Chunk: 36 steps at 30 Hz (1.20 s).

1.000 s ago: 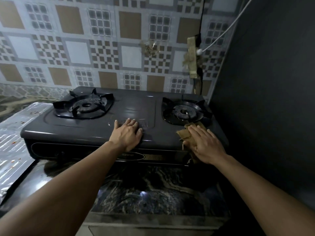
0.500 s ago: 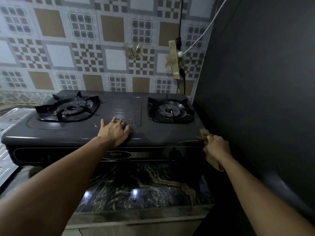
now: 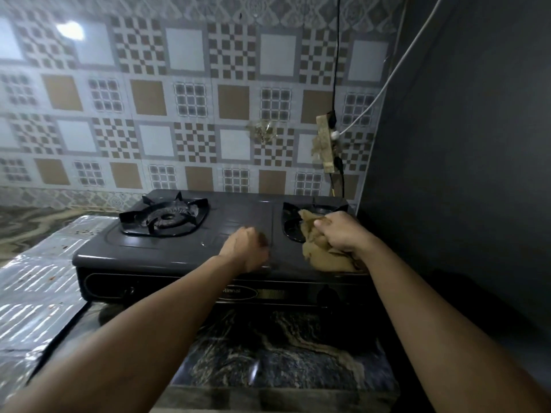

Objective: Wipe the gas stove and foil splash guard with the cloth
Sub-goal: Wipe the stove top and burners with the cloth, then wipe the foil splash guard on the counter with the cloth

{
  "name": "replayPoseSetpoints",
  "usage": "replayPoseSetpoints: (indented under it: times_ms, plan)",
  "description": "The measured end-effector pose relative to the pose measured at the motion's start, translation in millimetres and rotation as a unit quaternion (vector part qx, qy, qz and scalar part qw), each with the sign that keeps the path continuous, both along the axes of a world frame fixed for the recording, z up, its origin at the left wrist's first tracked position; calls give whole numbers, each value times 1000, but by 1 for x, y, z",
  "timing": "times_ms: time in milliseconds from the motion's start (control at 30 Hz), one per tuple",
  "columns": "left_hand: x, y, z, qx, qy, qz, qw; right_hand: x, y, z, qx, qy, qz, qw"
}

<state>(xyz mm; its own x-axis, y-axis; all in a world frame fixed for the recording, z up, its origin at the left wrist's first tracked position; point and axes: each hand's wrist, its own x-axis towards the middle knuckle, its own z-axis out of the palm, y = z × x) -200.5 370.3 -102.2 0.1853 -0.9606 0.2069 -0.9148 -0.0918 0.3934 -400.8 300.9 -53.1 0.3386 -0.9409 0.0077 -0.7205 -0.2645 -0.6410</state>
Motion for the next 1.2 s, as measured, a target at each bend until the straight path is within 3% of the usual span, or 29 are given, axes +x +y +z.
replayPoseSetpoints:
  times_ms: [67, 167, 467, 600, 733, 867, 933, 1067, 1200]
  plan:
    - [0, 4, 4, 17, 172, 10, 985, 20, 5, 3, -9, -36, 17, 999]
    - [3, 13, 16, 10, 411, 22, 911, 50, 20, 7, -12, -70, 60, 996]
    - [52, 64, 20, 4, 627, 56, 777, 138, 50, 2, 136, -214, 138, 957]
    - [88, 87, 12, -47, 637, 126, 759, 175, 66, -1, 210, -304, 147, 918]
    - [128, 116, 8, -115, 633, 204, 738, 216, 72, -2, 252, -408, 45, 876]
    - [177, 154, 8, -166, 625, 269, 714, 256, 88, -7, 387, -524, 35, 758]
    - [201, 172, 8, -195, 596, 292, 722, 279, 104, -16, 444, -525, 69, 723]
    - [229, 197, 8, -242, 499, 313, 771, 325, 142, -34, 511, -499, 173, 679]
    - [250, 219, 9, -191, 489, 271, 807, 373, 177, -58, 572, -453, 232, 643]
